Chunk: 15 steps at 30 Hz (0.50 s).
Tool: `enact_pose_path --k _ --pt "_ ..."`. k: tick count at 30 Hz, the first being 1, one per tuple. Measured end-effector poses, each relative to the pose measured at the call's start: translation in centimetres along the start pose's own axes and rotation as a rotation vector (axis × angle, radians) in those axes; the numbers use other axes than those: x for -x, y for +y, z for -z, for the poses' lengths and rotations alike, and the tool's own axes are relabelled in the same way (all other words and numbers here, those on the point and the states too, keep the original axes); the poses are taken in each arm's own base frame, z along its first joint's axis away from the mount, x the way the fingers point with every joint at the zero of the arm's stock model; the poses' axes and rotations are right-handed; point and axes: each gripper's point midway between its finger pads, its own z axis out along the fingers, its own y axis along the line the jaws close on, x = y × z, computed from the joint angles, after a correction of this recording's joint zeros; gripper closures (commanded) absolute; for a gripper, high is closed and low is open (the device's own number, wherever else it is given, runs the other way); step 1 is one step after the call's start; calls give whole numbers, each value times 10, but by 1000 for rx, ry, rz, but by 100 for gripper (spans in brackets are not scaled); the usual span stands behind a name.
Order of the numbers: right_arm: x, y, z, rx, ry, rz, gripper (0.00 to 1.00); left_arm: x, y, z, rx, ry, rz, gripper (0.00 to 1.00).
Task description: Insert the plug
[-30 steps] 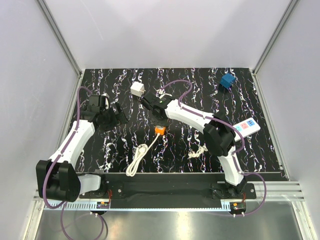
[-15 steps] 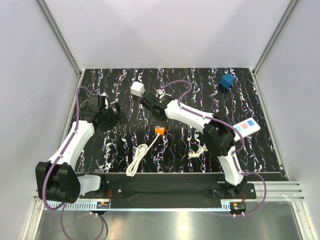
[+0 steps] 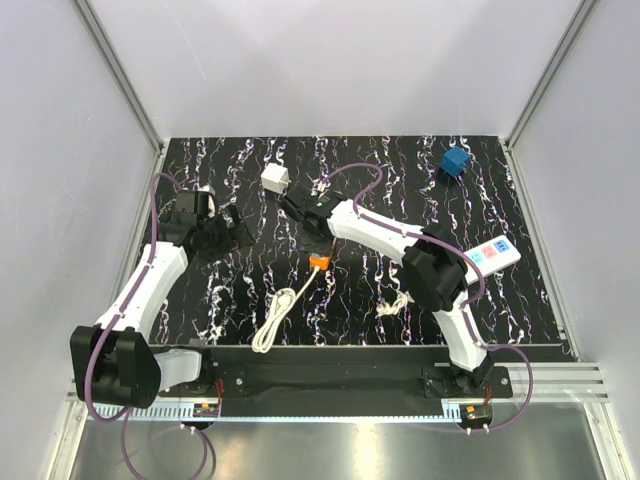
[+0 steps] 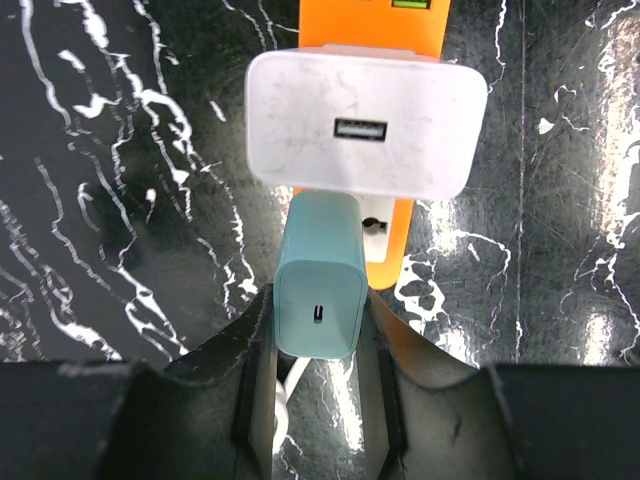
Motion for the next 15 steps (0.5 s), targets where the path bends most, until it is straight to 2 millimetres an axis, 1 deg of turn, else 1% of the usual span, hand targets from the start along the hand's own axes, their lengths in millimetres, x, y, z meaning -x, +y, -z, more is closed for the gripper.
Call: enact_pose_path --k 3,15 --pt "-3 -1 -7 -13 6 0 100 1 1 1 1 -3 3 1" --pt "-3 0 -9 -29 14 13 100 3 3 4 5 -12 12 1"
